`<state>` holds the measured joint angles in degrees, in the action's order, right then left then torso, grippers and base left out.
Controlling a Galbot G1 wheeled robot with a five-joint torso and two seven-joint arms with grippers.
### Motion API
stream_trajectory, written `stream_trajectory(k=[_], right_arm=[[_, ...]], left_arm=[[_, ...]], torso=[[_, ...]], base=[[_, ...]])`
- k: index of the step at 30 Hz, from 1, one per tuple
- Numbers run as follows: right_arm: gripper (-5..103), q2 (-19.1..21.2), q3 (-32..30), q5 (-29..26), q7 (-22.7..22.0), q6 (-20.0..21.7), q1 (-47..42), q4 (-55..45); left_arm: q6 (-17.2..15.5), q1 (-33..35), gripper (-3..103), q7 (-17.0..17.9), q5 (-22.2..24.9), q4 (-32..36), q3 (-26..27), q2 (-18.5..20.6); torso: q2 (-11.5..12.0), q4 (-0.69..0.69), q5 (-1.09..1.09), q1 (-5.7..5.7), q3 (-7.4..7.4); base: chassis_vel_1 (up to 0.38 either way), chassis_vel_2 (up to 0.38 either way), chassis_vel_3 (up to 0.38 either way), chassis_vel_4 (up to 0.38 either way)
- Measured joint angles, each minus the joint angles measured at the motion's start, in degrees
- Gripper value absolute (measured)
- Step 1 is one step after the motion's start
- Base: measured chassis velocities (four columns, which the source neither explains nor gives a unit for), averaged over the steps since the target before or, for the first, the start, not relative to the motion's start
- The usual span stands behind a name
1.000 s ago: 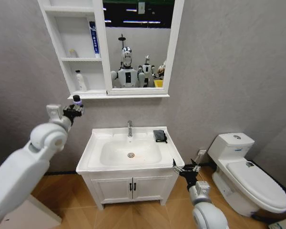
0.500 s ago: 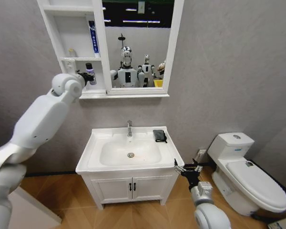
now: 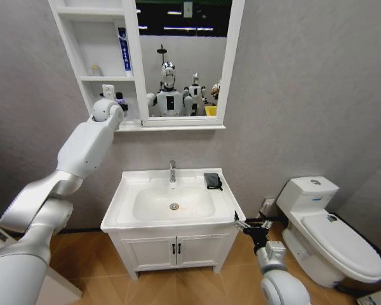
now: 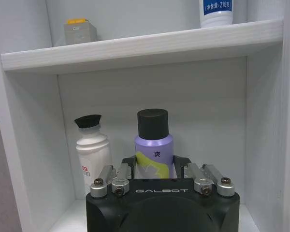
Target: Move facial cleanser and shampoo from washbasin to cabinet, then wipe washbasin with towel.
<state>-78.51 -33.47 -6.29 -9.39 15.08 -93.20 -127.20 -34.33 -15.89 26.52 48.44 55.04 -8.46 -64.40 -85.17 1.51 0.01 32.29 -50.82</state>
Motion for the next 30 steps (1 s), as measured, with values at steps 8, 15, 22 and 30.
stream_trajectory(k=[8, 15, 22, 30], right_arm=[[100, 0.19, -0.18, -0.15, -0.17, 0.32, 0.16, -0.27], [100, 0.19, -0.51, -0.58, -0.18, 0.47, 0.66, -0.48], [100, 0.12, -0.76, -0.67, -0.18, 0.46, 0.68, -0.49], [100, 0.09, -0.96, -0.8, -0.18, 0.39, 0.83, -0.47]], left_arm=[[-0.87, 0.18, 42, 0.02, 0.25, -0.1, 0.04, -0.69], [-1.23, 0.75, 42, 0.72, 0.5, 0.18, -0.12, -0.95], [-1.32, 1.03, 46, 1.71, 1.0, 0.14, -0.12, -1.48], [-1.23, 1.46, 74, 1.71, 0.73, 0.45, -0.21, -1.31]], torso=[[0.0, -0.01, -0.01, -0.01, 0.0], [0.0, 0.0, -0.01, -0.01, 0.0], [0.0, 0.0, 0.0, -0.01, 0.01], [0.0, 0.0, -0.01, -0.01, 0.0]], base=[[0.0, 0.0, 0.0, 0.0], [0.0, 0.0, 0.0, 0.0], [0.0, 0.0, 0.0, 0.0], [0.0, 0.0, 0.0, 0.0]])
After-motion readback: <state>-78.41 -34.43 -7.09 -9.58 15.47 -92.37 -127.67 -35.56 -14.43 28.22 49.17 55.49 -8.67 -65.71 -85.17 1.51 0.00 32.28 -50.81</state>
